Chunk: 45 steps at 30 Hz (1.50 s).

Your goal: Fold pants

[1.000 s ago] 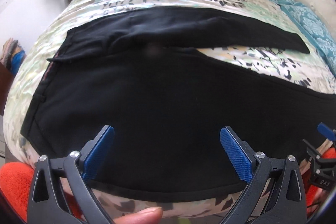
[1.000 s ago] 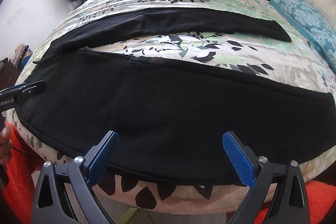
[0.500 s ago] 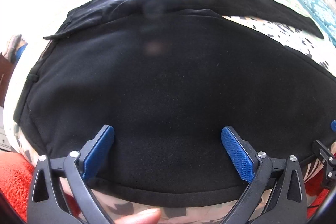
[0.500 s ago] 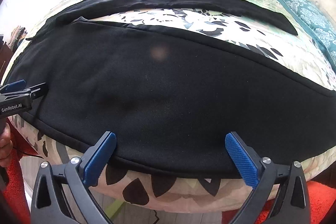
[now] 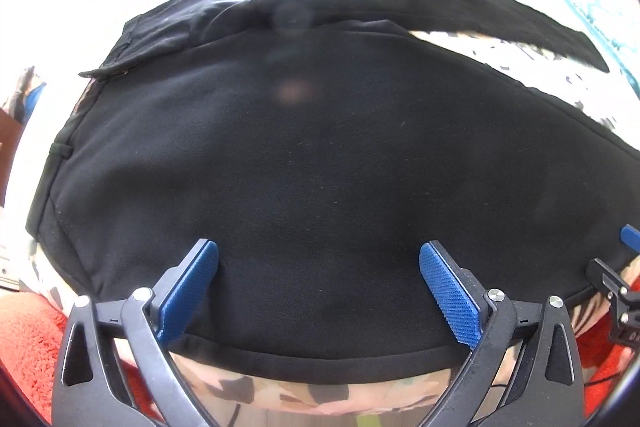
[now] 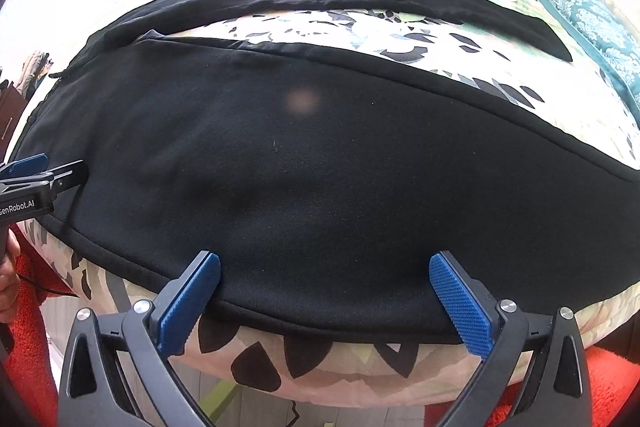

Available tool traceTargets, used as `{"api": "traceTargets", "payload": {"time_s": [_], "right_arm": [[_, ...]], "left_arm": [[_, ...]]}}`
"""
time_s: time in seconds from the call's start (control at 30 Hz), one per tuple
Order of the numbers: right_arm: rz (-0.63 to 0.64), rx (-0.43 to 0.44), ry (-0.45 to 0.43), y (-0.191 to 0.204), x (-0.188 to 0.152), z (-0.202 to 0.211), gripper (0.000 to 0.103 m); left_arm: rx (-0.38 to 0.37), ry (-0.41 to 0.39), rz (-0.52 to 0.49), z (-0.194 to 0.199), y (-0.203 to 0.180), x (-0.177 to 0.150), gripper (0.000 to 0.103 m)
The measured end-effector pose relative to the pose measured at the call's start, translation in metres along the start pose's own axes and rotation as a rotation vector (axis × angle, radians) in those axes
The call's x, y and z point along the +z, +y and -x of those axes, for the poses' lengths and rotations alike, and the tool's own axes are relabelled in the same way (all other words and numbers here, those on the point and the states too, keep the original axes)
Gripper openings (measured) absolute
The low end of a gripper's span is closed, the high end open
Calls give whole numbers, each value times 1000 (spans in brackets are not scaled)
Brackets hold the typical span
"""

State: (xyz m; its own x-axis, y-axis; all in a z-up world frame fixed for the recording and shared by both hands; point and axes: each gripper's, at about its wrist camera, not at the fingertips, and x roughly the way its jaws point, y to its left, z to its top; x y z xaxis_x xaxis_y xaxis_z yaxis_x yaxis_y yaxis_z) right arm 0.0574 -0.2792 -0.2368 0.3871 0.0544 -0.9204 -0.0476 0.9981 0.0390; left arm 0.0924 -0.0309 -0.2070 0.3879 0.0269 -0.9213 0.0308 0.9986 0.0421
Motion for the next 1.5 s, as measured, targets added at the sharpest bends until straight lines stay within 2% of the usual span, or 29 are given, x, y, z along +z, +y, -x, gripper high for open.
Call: {"api": "traceTargets", "payload": {"time_s": [0.13,0.2,0.33,0.43,0.5,0.6,0.77,0.87,1.0,1.17,1.23,1.33,1.37,1.43,1.5], "right_arm": [[-132,-15,2,-46,-4,7,103],[-218,-33,13,-83,-3,9,103],[-407,-128,-2,-172,-1,20,103],[-562,-186,-85,-225,-8,40,103],[-670,-140,-192,-239,-20,58,103],[-654,-94,-290,-224,-19,70,103],[-406,-94,-355,-165,5,73,103],[-316,-90,-324,-144,17,60,103],[-279,-64,-305,-131,20,49,103],[-271,-52,-286,-128,24,42,103],[-276,-45,-275,-129,25,39,103],[-275,-45,-264,-128,28,34,103],[-273,-43,-262,-128,29,33,103],[-267,-36,-257,-126,30,32,103],[-257,-28,-253,-123,32,30,103]], "left_arm": [[-4,-30,-11,7,-3,0,101],[-6,-35,-23,9,-4,2,101],[-11,-53,-20,16,-6,5,101],[-15,-66,-1,21,-3,9,101],[-13,-72,11,22,1,12,101],[1,-73,21,21,4,14,101],[8,-69,5,16,6,29,101],[21,-129,18,22,14,67,101],[38,-222,57,25,23,134,101],[99,-218,87,-16,26,192,101],[138,-171,78,-44,25,197,101],[170,-55,39,-88,25,182,101],[166,-50,24,-94,25,175,101],[157,-98,-8,-89,23,167,101],[142,-79,-21,-84,23,169,101]]}}
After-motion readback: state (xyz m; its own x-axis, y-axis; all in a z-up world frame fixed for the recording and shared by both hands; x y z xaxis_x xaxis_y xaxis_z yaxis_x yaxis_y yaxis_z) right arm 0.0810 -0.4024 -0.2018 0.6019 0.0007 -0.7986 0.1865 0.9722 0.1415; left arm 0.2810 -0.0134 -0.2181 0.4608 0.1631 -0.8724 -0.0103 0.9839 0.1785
